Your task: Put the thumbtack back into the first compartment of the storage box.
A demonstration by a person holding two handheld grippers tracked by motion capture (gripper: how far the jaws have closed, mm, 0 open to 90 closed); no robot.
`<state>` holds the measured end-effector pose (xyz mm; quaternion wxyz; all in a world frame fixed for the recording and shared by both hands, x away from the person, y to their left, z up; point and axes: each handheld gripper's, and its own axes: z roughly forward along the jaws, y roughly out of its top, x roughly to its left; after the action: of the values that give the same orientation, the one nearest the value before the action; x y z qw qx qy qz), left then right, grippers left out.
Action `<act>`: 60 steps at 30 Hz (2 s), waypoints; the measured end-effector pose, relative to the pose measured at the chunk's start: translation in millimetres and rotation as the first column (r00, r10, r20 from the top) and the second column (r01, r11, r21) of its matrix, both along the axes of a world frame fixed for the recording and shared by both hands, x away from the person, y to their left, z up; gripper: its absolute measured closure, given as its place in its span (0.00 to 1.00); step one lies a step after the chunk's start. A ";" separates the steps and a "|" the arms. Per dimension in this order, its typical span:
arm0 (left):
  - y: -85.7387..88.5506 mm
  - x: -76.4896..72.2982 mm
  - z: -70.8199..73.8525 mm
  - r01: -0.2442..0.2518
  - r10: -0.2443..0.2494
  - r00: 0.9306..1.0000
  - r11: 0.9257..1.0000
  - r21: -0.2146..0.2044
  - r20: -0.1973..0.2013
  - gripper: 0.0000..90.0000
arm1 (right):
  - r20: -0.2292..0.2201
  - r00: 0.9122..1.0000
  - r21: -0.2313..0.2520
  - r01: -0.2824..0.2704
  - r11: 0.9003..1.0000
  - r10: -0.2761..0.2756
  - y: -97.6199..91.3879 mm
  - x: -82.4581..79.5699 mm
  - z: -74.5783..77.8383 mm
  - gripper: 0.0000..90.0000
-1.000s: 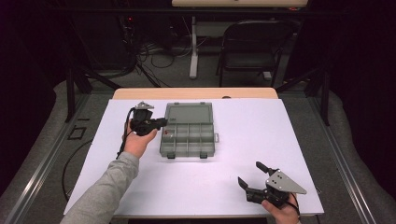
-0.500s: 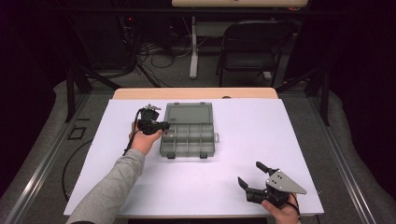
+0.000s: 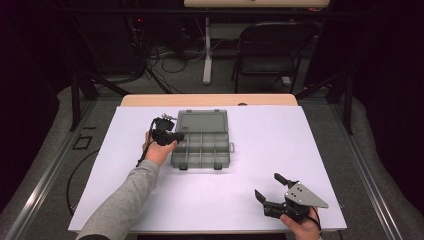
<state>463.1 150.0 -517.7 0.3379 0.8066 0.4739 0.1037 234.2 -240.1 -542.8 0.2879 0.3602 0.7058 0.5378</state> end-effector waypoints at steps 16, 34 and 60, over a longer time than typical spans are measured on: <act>0.9 -2.1 3.8 0.005 -0.004 1.000 1.000 -0.018 0.026 0.79 | 0.001 1.000 -0.002 0.001 1.000 -0.001 -0.2 0.0 0.0 0.16; 5.7 -21.8 31.5 0.031 -0.013 0.984 0.995 -0.096 0.178 0.36 | 0.001 1.000 -0.006 0.003 1.000 -0.003 0.2 0.1 -0.3 0.17; 83.5 -128.0 46.4 0.014 0.053 0.939 0.981 -0.192 0.341 0.35 | -0.004 1.000 -0.006 0.007 1.000 -0.007 0.9 0.5 -0.6 0.17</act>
<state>335.1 233.5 -471.3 0.4905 0.7349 0.4233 0.2005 234.7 -239.2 -543.5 0.2895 0.3631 0.7065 0.5340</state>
